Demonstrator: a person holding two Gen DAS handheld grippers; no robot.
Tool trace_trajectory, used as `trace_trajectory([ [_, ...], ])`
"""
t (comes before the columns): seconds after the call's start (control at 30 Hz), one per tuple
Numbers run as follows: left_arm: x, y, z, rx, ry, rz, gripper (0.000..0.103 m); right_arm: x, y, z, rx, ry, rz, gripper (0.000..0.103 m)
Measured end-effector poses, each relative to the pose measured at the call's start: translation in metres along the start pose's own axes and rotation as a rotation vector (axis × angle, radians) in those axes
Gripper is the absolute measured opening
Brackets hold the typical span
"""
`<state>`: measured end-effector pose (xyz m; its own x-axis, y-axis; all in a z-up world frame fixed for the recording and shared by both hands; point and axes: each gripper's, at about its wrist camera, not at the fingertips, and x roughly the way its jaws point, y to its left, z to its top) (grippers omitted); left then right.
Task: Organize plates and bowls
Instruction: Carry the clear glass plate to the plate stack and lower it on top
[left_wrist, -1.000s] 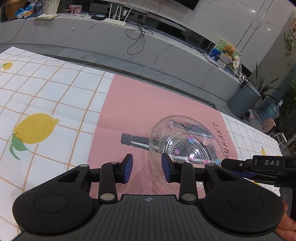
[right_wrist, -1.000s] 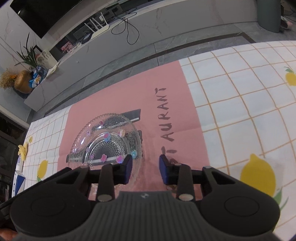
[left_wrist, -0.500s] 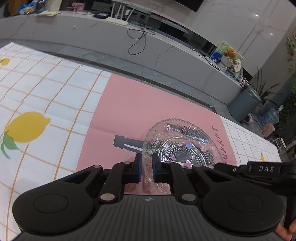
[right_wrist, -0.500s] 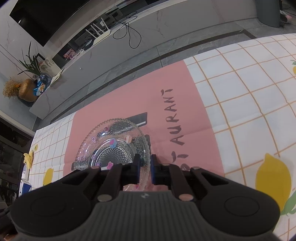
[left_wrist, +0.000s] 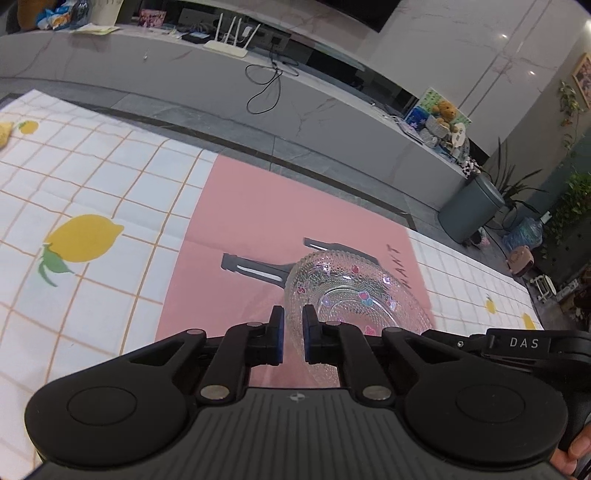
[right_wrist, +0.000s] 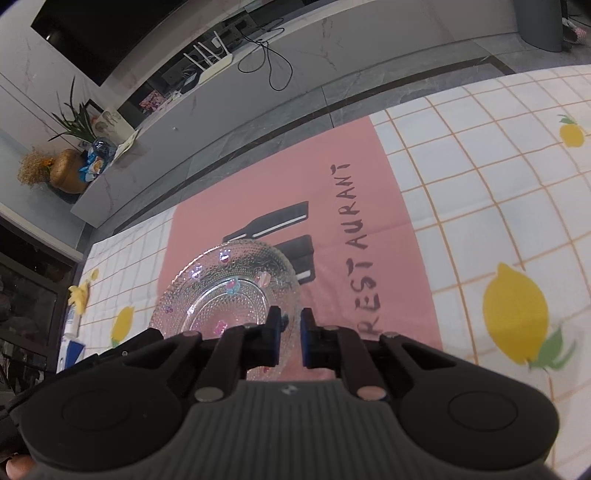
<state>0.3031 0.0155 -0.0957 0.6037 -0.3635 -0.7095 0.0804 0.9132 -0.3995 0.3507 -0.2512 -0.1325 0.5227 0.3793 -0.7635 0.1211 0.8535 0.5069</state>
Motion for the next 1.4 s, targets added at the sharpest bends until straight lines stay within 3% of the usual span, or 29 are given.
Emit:
trace_trajectory([
  [0.5,-0.112,-0.066,-0.036,0.072,-0.071,-0.042,0.01,-0.132,0.005,-0.043,-0.048,-0.085,0.058,0.009],
  [0.77,-0.161,-0.105,-0.076,0.087,-0.094,-0.082,0.01,-0.208,-0.011,-0.075,-0.069,-0.134,0.08,0.009],
  [0.93,-0.172,-0.118,-0.105,0.074,-0.086,-0.105,0.01,-0.24,-0.031,-0.102,-0.055,-0.155,0.077,0.009],
  [1.27,-0.179,-0.155,-0.165,0.132,-0.115,-0.152,0.01,-0.269,-0.108,-0.173,0.157,-0.189,0.133,0.01],
  [1.4,-0.169,-0.166,-0.186,0.128,-0.1,-0.158,0.01,-0.279,-0.13,-0.189,0.195,-0.217,0.115,0.009],
])
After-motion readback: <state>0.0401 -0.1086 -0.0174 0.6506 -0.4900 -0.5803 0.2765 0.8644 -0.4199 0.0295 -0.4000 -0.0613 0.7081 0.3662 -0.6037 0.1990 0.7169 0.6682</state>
